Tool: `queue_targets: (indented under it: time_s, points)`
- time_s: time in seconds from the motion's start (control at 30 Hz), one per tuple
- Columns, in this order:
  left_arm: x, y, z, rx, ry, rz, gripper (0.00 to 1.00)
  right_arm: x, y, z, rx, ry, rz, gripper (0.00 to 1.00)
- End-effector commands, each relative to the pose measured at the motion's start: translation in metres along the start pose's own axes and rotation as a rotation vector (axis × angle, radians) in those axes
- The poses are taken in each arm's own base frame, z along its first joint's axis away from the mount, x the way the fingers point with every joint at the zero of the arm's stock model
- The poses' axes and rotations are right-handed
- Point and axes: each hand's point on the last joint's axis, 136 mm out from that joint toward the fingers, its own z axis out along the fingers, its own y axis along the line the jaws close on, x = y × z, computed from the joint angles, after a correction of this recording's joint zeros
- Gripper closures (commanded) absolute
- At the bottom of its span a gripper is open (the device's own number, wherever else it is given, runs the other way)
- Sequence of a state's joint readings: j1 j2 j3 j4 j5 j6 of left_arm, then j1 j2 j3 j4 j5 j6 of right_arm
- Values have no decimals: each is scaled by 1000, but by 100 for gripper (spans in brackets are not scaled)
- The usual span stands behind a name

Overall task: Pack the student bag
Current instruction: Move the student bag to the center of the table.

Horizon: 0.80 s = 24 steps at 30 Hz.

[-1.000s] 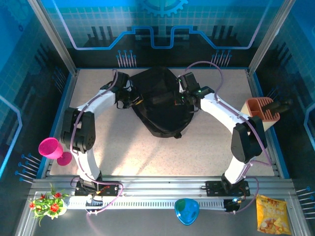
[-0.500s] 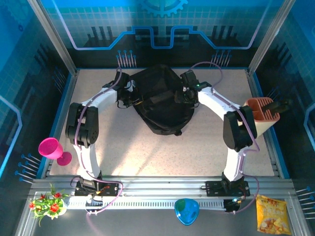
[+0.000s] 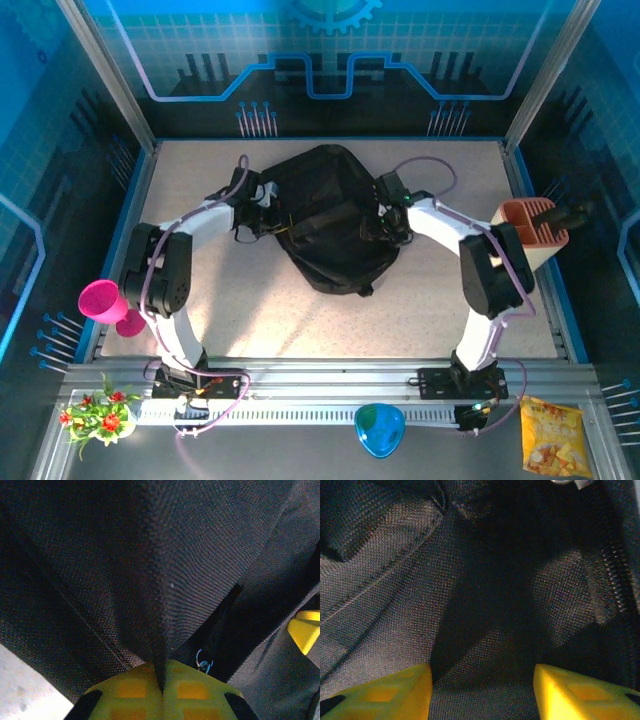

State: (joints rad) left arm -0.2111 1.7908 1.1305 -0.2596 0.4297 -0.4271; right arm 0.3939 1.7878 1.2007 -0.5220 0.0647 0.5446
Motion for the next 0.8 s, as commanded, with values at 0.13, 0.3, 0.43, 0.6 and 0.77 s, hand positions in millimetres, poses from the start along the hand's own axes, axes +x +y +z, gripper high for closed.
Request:
queue_targets:
  time_s: [0.13, 0.3, 0.43, 0.6, 0.77]
  points:
    - [31, -9, -12, 66, -32, 33, 95, 81, -16, -21, -6, 112, 28, 45]
    - [25, -16, -15, 90, -60, 66, 91, 30, 15, -73, -117, -115, -63, 43]
    - [21, -16, -11, 88, -60, 76, 88, -5, 34, -86, -145, -192, -79, 37]
    - [17, -14, -8, 71, -59, 86, 86, -34, 45, -62, -64, -137, -25, 31]
    - [19, -10, -6, 55, -46, 82, 85, -43, 59, -36, 23, -70, -31, 29]
